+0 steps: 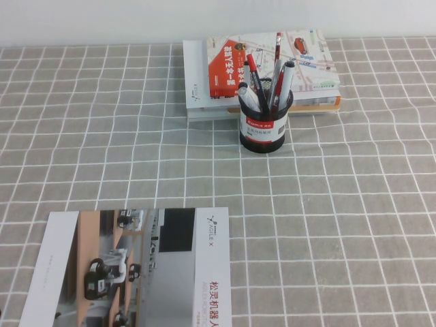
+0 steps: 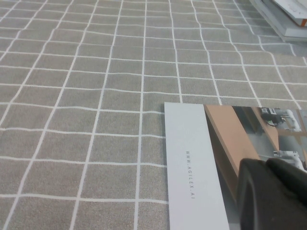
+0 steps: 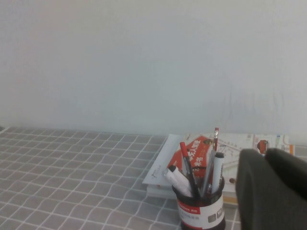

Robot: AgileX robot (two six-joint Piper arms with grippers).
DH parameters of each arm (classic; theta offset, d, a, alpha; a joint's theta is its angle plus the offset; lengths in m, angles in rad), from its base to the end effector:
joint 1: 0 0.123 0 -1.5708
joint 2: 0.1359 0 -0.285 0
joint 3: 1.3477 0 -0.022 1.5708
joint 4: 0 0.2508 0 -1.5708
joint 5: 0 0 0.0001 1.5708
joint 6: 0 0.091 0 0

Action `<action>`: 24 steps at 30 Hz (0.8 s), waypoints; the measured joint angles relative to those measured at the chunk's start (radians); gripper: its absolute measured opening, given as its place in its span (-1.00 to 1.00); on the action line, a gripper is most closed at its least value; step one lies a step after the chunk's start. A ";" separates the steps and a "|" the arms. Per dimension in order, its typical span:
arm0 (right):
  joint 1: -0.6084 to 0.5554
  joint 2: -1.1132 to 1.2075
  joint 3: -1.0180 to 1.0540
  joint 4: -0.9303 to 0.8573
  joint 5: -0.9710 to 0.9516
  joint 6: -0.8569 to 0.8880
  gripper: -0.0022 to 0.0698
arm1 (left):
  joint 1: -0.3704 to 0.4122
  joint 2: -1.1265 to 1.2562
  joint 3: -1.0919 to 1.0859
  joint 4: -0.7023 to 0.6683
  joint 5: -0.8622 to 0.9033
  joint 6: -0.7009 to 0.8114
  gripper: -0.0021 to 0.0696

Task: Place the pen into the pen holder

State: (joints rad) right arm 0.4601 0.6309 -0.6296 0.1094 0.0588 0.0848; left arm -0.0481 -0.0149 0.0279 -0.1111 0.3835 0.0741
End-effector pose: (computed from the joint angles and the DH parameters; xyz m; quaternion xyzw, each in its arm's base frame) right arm 0.1195 0.0599 0.3666 -0.0948 0.6909 0.2324 0.6780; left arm 0.0520 -0.0063 0.1703 0.0200 0.8066 -0.0395 0.5894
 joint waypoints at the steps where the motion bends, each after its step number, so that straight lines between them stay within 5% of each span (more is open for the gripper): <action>1: 0.000 0.000 0.000 0.000 0.005 0.000 -0.97 | 0.000 0.000 0.000 0.000 0.000 0.000 -0.95; 12: -0.013 -0.061 0.028 -0.164 0.138 0.000 -0.97 | 0.000 0.000 0.000 0.000 0.000 0.000 -0.95; 24: -0.390 -0.483 0.399 -0.109 0.199 0.000 -0.97 | 0.000 0.000 0.000 0.000 0.000 0.000 -0.95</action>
State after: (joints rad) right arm 0.0701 0.1482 -0.2302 0.0000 0.2580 0.0848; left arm -0.0481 -0.0149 0.0279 -0.1111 0.3835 0.0741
